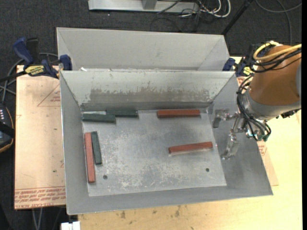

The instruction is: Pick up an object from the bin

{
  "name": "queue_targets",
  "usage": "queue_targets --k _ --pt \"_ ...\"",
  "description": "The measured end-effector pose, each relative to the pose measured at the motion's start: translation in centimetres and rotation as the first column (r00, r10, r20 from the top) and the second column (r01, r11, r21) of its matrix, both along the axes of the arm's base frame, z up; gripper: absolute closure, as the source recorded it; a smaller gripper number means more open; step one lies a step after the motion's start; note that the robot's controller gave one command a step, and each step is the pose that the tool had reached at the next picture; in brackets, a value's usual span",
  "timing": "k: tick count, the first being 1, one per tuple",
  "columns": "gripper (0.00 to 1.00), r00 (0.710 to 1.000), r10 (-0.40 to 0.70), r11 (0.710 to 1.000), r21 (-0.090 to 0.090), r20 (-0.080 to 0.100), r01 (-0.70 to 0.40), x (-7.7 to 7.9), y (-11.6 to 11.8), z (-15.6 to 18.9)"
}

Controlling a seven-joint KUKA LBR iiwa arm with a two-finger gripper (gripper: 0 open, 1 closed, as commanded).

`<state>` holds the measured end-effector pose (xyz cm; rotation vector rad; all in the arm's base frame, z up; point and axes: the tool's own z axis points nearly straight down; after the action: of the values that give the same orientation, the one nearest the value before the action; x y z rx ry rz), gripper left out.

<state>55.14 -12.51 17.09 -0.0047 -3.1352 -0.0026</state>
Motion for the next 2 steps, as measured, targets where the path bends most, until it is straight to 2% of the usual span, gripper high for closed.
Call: queue_targets --k 1,2 --pt "0.00 0.996 0.088 0.996 0.002 0.001 -0.088 0.74 3.97 -10.57" --pt "1.00 0.996 0.087 0.996 -0.001 0.007 -0.087 0.87 3.77 -10.08"
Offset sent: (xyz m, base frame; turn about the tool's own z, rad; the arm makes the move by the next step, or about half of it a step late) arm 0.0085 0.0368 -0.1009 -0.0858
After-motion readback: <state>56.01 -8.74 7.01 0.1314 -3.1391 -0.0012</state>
